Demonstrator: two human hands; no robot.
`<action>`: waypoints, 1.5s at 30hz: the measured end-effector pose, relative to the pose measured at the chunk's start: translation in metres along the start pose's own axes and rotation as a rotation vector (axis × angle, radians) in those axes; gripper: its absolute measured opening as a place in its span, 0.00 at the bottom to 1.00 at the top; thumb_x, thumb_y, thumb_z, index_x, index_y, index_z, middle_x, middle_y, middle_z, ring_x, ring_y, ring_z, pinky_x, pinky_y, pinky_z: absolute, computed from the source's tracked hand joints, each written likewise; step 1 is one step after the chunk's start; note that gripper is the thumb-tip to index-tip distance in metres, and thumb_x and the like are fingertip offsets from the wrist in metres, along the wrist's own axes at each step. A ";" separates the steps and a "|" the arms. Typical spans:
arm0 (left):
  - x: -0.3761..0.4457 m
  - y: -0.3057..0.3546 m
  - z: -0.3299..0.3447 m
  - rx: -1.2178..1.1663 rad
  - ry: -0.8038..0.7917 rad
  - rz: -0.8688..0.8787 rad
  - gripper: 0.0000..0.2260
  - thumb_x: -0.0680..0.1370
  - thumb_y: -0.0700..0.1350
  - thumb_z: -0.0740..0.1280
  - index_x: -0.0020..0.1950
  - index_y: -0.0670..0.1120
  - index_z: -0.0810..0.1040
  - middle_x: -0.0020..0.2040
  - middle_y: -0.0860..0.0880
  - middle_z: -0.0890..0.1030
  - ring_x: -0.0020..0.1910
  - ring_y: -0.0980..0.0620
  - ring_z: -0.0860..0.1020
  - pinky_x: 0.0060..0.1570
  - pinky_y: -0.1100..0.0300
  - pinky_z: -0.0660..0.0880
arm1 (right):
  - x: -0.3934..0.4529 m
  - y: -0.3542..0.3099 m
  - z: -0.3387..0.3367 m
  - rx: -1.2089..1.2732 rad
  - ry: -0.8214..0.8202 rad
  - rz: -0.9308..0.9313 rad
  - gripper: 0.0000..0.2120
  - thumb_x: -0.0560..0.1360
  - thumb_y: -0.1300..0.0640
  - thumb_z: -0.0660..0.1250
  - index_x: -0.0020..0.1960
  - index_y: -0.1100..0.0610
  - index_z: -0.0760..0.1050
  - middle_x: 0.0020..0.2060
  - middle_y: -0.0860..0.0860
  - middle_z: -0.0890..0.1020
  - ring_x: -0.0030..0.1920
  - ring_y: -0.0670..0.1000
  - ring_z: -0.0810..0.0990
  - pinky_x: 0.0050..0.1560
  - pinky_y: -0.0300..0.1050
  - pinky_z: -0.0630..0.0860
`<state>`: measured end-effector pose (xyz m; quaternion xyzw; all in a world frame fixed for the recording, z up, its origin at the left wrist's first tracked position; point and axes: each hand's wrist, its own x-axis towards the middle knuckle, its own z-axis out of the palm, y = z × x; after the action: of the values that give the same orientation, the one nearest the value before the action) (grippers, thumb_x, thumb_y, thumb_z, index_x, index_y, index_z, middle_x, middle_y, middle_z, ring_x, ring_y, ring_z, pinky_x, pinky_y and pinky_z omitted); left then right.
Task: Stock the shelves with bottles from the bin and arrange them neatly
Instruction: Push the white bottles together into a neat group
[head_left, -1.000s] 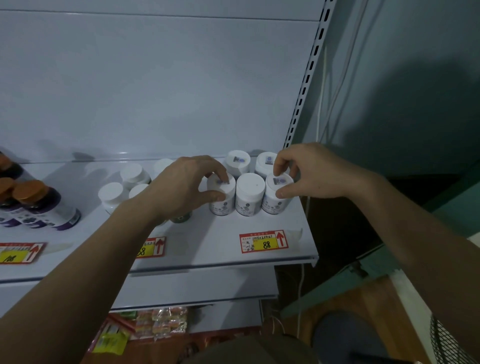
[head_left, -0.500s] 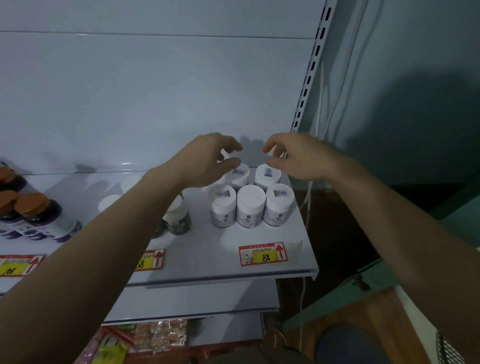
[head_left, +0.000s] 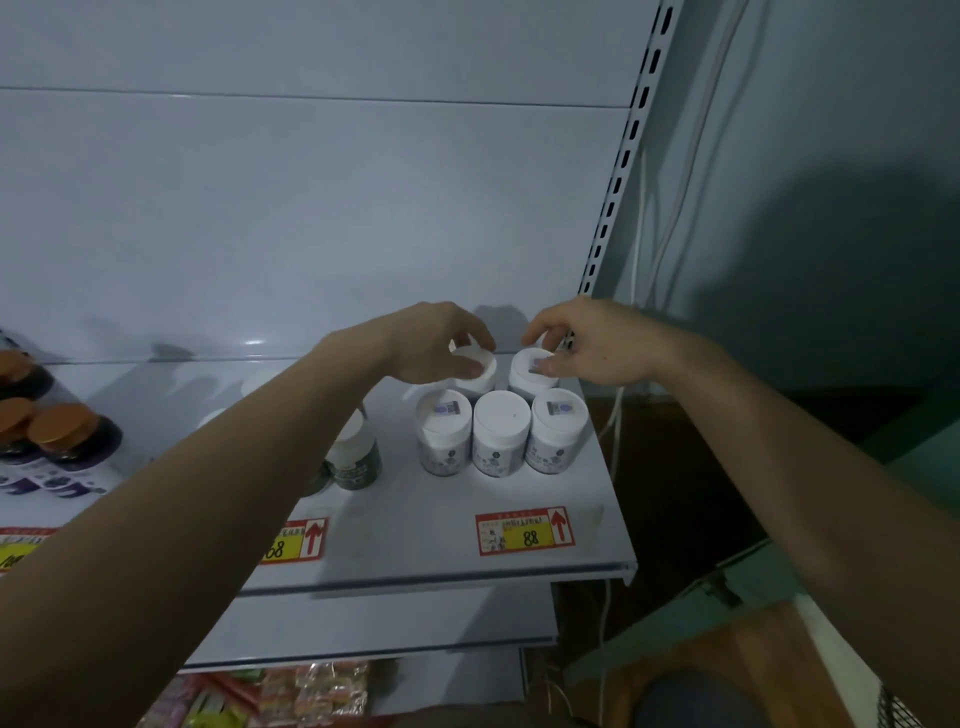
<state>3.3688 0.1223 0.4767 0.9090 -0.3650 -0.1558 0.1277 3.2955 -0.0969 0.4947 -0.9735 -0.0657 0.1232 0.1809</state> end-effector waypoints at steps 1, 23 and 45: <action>-0.001 0.000 0.000 0.002 0.000 -0.001 0.16 0.80 0.51 0.69 0.67 0.53 0.78 0.62 0.49 0.80 0.52 0.49 0.79 0.58 0.54 0.74 | 0.000 0.000 0.001 0.003 0.003 0.000 0.19 0.78 0.50 0.72 0.68 0.48 0.76 0.60 0.48 0.81 0.52 0.47 0.78 0.50 0.42 0.69; -0.025 0.002 0.017 -0.079 0.092 -0.058 0.20 0.82 0.55 0.63 0.73 0.52 0.72 0.64 0.48 0.79 0.54 0.50 0.79 0.52 0.58 0.74 | -0.004 0.004 0.019 0.201 0.031 -0.010 0.18 0.78 0.47 0.70 0.67 0.45 0.73 0.60 0.48 0.81 0.56 0.48 0.81 0.57 0.48 0.78; -0.035 0.028 0.054 0.236 0.057 -0.032 0.60 0.59 0.74 0.74 0.80 0.53 0.47 0.73 0.47 0.61 0.68 0.42 0.69 0.62 0.42 0.75 | -0.029 0.013 0.046 -0.010 -0.005 -0.115 0.58 0.61 0.33 0.79 0.80 0.42 0.49 0.75 0.45 0.67 0.69 0.50 0.71 0.67 0.54 0.72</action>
<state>3.3069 0.1212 0.4439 0.9275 -0.3624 -0.0880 0.0278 3.2563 -0.0990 0.4547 -0.9688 -0.1224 0.1147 0.1826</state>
